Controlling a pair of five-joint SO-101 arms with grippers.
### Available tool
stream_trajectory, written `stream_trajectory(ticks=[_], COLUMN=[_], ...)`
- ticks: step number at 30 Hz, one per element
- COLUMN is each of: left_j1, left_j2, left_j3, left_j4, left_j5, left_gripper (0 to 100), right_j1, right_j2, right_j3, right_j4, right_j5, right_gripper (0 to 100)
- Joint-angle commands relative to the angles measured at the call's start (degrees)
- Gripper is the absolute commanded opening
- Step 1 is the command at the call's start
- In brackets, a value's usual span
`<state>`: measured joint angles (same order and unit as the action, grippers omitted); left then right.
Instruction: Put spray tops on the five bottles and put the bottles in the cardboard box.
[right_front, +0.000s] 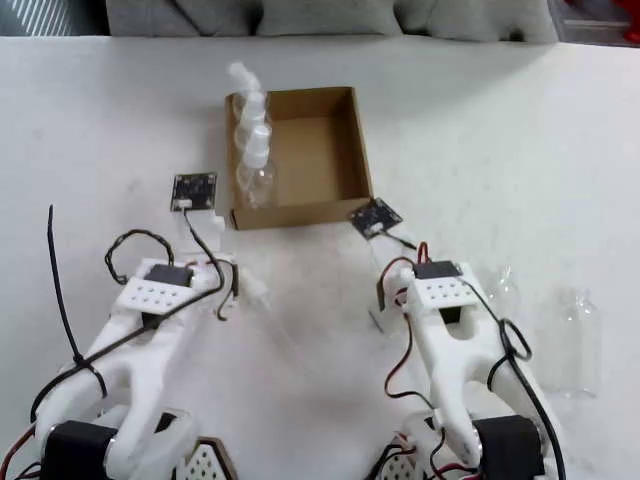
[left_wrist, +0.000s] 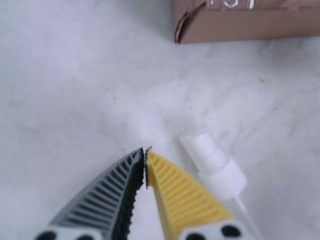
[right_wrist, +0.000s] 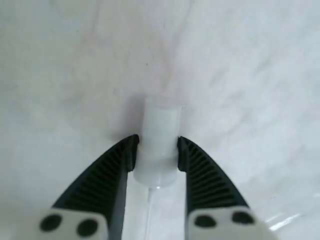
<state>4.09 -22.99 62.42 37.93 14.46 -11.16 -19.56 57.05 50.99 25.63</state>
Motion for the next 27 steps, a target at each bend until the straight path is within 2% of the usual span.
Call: stream_trajectory(ticks=[1, 6, 12, 17, 23, 27], left_j1=[0.4, 0.4, 0.4, 0.4, 0.92, 0.92], left_j2=[-0.13, -0.13, -0.13, -0.13, -1.01, -4.62], left_j3=[-0.7, -0.79, -0.79, -0.88, -2.11, -2.29], left_j4=[-1.41, -1.41, -1.41, -1.41, -0.97, -0.35], left_j5=[0.53, 0.53, 0.53, 0.53, 0.62, 6.68], left_gripper=[2, 2, 2, 2, 2, 2], right_j1=[-0.75, -6.73, -18.86, -17.89, -17.54, -17.1], right_j2=[-2.24, -2.68, 6.02, 15.08, 18.15, 16.66], right_j3=[-5.89, -14.51, -19.96, -24.26, -27.34, -28.4], right_j4=[2.15, 7.96, 4.09, 1.54, 4.35, 6.46], right_j5=[-7.12, -17.41, -24.88, -24.97, -24.97, -24.88], right_gripper=[1.6, 1.7, 2.0, 3.2, 18.9, 18.2])
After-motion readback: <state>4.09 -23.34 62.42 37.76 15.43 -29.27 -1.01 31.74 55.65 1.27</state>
